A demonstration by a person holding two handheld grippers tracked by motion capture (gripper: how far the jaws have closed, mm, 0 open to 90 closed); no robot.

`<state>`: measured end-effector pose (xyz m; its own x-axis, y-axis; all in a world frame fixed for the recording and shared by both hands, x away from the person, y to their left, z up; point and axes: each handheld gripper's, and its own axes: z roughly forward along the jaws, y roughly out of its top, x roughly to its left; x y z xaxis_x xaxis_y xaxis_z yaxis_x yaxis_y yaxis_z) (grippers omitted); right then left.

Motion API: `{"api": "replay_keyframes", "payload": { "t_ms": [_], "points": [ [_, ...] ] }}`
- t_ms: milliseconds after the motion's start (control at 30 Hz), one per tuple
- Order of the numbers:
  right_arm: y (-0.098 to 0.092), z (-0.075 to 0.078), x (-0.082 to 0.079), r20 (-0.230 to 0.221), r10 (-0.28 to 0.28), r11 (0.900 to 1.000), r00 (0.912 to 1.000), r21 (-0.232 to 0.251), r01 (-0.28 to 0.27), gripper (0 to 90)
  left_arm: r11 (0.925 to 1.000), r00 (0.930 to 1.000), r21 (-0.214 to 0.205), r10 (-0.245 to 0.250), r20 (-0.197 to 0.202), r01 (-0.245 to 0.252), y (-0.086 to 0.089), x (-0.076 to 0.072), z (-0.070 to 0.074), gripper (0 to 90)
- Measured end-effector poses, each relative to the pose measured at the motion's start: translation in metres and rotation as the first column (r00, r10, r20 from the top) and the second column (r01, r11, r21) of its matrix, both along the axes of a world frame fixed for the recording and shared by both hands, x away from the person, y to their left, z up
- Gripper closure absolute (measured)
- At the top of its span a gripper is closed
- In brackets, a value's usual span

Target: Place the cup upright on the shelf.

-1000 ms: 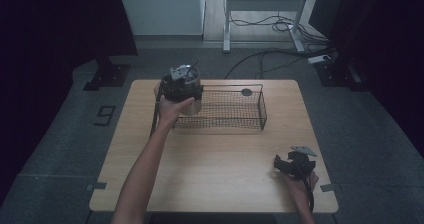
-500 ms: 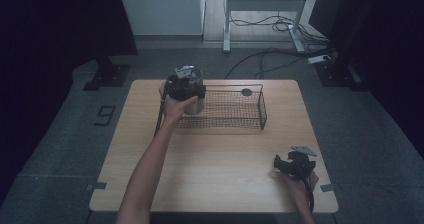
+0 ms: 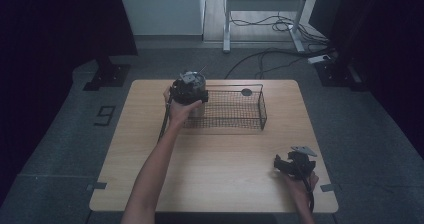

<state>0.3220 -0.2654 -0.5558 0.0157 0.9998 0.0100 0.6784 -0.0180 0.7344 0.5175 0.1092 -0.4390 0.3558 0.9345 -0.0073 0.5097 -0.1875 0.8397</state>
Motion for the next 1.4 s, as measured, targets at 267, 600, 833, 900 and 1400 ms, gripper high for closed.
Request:
{"api": "replay_keyframes", "payload": {
  "t_ms": [267,600,833,900,1400],
  "points": [
    [0.0,0.0,0.0,0.002,-0.001,1.0,1.0,0.001,0.001,9.9,0.9999,0.9996,0.016,0.002,-0.028,-0.002,-0.003,0.003,-0.015,3.8],
    [0.0,0.0,0.0,0.002,-0.001,1.0,1.0,0.0,0.001,9.9,0.9999,0.9986,0.009,0.012,-0.052,-0.011,-0.008,0.002,-0.032,3.7],
    [0.0,0.0,0.0,0.002,-0.001,1.0,1.0,0.0,0.001,9.9,0.9999,0.9992,0.008,0.012,-0.038,-0.012,-0.007,-0.002,-0.036,3.7],
    [0.0,0.0,0.0,0.002,-0.001,1.0,1.0,0.0,0.001,9.9,0.9999,0.9994,0.002,0.013,-0.034,-0.013,-0.005,-0.003,-0.037,3.7],
    [0.0,0.0,0.0,0.002,-0.003,1.0,1.0,-0.002,0.003,9.9,0.9999,1.0,-0.015,0.002,-0.003,-0.002,-0.001,-0.012,-0.043,3.5]
  ]
}}
